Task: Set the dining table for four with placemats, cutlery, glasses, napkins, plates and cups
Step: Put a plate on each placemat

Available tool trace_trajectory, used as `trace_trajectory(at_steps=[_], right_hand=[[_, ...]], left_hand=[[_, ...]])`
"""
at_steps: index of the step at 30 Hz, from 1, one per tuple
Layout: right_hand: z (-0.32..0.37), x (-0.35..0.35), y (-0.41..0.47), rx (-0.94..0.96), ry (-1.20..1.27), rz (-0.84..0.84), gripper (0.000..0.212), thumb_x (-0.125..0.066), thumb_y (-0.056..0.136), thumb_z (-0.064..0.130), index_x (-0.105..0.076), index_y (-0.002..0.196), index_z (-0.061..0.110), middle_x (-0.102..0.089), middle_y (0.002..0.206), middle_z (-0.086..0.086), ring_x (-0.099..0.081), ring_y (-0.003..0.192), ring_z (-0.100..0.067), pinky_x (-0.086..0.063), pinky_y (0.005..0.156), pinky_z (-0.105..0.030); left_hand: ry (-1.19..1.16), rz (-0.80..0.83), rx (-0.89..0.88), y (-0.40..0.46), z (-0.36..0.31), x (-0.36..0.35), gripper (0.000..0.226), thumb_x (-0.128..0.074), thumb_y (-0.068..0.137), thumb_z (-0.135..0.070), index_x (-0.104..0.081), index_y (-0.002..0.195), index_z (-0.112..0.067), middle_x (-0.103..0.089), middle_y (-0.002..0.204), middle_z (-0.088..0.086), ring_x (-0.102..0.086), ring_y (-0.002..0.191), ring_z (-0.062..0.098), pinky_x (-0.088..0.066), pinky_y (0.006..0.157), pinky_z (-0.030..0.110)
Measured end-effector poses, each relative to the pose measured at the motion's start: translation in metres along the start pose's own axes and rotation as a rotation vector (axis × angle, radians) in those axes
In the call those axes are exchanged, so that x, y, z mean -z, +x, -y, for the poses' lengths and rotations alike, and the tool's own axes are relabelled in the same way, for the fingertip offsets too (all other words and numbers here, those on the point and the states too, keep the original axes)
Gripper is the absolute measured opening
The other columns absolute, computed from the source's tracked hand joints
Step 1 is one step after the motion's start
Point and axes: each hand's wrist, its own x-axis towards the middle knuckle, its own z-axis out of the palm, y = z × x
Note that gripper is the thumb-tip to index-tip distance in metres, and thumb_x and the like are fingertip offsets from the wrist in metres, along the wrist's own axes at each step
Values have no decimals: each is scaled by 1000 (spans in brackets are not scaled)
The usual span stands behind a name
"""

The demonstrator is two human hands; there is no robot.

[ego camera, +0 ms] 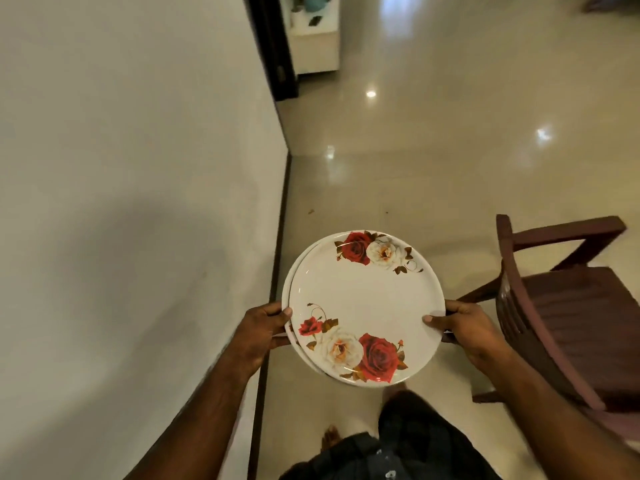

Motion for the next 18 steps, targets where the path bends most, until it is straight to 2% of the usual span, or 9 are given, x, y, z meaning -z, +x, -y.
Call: trace_trajectory(at_steps=[2, 5, 7, 12, 18], right_hand=[[17, 8, 35, 6, 48, -24, 30, -82, 83, 2, -77, 112, 9, -81, 101, -6, -78, 94, -26, -65, 76, -40], [48, 21, 101, 2, 102, -59, 31, -83, 81, 1, -77, 112, 7, -81, 102, -8, -78, 95, -30, -63, 89, -51], [78, 32, 149, -8, 129, -75, 32, -84, 81, 0, -77, 111, 7, -81, 102, -9, -78, 95, -31, -62, 91, -53], [170, 68, 243, -16, 111, -72, 34, -85, 79, 0, -79, 111, 9, -81, 102, -9, -77, 97, -34, -61, 94, -54], [279, 126, 336, 27, 114, -161, 39, -85, 78, -3, -74, 113, 10, -80, 103, -9, -79, 92, -31, -65, 82, -46]], left_hand=[[47, 30, -9, 53, -36, -7, 24, -65, 103, -23, -75, 122, -13, -80, 110, 10, -78, 101, 29, -62, 94, 50], [76, 33, -8, 129, -87, -29, 24, -66, 102, -23, -76, 121, -12, -80, 109, 10, -78, 100, 29, -62, 94, 51], [85, 26, -2, 181, -123, -44, 23, -65, 102, -23, -76, 119, -12, -80, 108, 12, -78, 100, 31, -62, 93, 51], [37, 1, -3, 276, -223, -81, 19, -64, 103, -16, -77, 114, -10, -80, 103, 15, -78, 94, 32, -65, 75, 38], [-37, 100, -10, 377, -323, -126, 20, -69, 98, -11, -78, 115, -6, -78, 108, 19, -77, 101, 37, -62, 90, 51]])
